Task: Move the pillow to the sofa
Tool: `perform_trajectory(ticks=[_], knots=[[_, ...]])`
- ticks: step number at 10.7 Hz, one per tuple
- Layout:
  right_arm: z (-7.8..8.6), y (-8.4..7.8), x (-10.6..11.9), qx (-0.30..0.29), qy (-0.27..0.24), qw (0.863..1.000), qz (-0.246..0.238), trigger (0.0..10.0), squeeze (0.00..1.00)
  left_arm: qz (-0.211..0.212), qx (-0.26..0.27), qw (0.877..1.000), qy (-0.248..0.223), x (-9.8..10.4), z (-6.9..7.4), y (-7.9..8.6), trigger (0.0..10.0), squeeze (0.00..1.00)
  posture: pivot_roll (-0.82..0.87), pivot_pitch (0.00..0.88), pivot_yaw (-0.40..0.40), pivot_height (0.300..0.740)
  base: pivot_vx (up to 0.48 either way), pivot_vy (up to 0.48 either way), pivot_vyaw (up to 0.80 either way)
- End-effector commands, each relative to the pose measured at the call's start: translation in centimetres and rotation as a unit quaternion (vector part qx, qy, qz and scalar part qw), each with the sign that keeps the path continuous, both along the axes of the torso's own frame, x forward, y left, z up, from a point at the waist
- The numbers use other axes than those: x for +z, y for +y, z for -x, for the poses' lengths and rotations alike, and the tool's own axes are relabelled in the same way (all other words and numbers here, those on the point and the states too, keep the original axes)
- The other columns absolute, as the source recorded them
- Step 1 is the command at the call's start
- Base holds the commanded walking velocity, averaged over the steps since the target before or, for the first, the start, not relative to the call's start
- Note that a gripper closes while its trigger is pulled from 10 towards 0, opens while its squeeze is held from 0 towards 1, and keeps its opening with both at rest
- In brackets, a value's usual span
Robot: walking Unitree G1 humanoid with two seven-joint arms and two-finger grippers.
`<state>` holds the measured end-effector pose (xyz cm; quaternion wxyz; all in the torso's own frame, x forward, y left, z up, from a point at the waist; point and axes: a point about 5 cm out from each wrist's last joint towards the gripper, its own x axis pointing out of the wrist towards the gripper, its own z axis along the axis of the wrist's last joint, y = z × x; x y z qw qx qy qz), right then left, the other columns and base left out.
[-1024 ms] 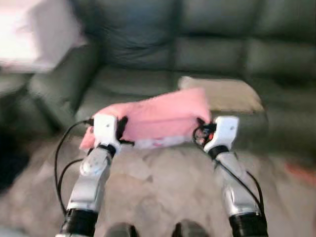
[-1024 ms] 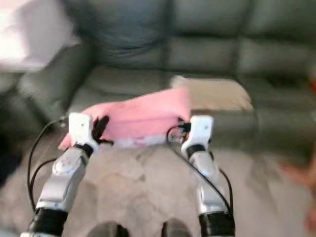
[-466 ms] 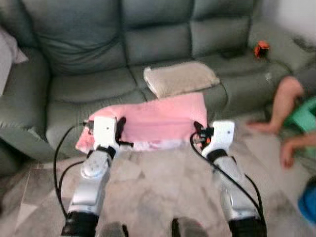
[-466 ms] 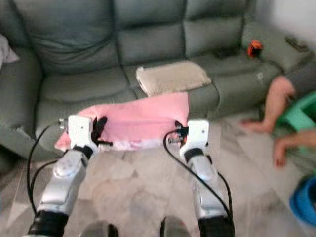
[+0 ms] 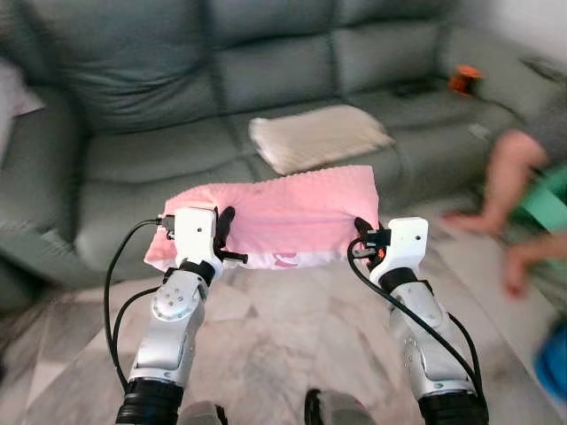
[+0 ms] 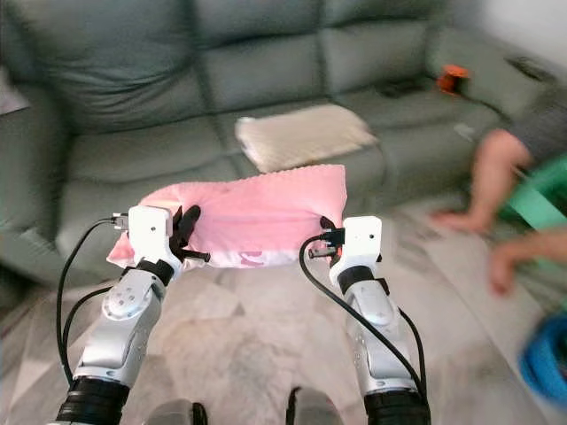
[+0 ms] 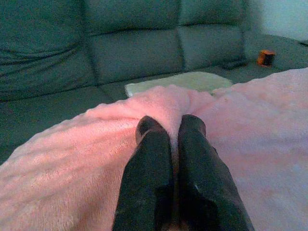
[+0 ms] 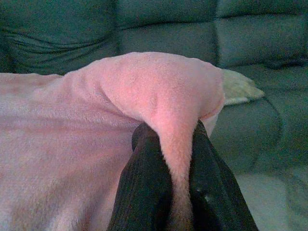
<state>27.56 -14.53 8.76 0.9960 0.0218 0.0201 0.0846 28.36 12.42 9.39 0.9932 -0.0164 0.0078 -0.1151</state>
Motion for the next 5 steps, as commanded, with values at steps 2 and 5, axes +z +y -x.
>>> perform_trajectory(ticks=[2,5], knots=[[-0.14,0.24,0.83,0.004,-0.020,1.000,-0.001,10.0,0.00,0.001,-0.007,1.000,-0.019,0.74,-0.14,-0.19,10.0,0.00,-0.08,0.088,-0.016,0.740,0.471,0.000,0.00],[-0.12,0.25,0.75,-0.001,-0.017,1.000,-0.003,10.0,0.00,0.003,-0.004,1.000,-0.021,0.79,-0.15,-0.24,10.0,0.00,-0.08,0.091,-0.011,0.740,0.480,0.000,0.00]])
